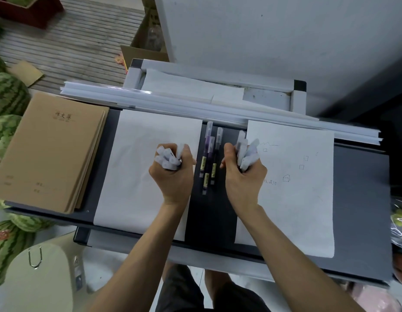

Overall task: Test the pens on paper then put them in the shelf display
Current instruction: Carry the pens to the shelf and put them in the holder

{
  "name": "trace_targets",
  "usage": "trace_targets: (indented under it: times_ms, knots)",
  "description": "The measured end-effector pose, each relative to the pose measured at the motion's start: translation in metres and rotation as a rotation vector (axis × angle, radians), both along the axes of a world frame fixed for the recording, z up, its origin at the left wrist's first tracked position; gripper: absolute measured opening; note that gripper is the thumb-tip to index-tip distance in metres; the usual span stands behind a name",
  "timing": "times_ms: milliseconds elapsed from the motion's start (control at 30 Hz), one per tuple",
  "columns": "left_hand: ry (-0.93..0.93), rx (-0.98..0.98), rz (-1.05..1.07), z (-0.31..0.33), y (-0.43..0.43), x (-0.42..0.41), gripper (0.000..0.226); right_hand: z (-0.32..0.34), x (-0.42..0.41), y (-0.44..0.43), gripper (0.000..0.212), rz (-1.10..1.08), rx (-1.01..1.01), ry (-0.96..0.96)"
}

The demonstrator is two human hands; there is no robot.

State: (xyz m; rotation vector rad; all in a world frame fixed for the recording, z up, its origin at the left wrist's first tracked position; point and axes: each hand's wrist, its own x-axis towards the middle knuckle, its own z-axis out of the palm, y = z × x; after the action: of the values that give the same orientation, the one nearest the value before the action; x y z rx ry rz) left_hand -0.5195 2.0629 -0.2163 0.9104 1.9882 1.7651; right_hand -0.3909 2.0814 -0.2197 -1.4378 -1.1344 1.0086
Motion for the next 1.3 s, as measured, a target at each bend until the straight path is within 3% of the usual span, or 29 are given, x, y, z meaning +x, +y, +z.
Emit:
trace_targets:
  times_ms: [200, 367, 533, 733, 933, 1133, 1300]
  knots:
    - [-0.031, -0.157, -0.017, 0.006, 0.011, -0.005, 0.038, 0.021, -0.007, 0.011, 0.039, -0.020, -0.090, -0.073]
    - [-0.089, -0.545, -0.251, 0.017, 0.015, -0.023, 0.016, 0.029, 0.009, 0.027, 0.030, 0.136, -0.383, -0.238]
    - [0.082, -0.770, -0.439, 0.029, 0.006, -0.019, 0.021, 0.035, 0.011, 0.032, 0.032, 0.218, -0.527, -0.448]
    - [0.257, -0.922, -0.442, 0.041, 0.010, 0.000, 0.031, 0.038, -0.007, 0.038, 0.037, 0.259, -0.540, -0.666]
    - [0.319, -0.943, -0.456, 0.041, 0.013, 0.004, 0.025, 0.041, -0.007, 0.039, 0.034, 0.227, -0.559, -0.562]
    - [0.371, -0.945, -0.492, 0.035, 0.014, 0.002, 0.030, 0.046, 0.011, 0.025, 0.030, 0.162, -0.563, -0.243]
    - [0.254, -0.779, -0.508, 0.023, 0.006, -0.003, 0.034, 0.044, 0.024, 0.020, 0.021, 0.161, -0.649, 0.070]
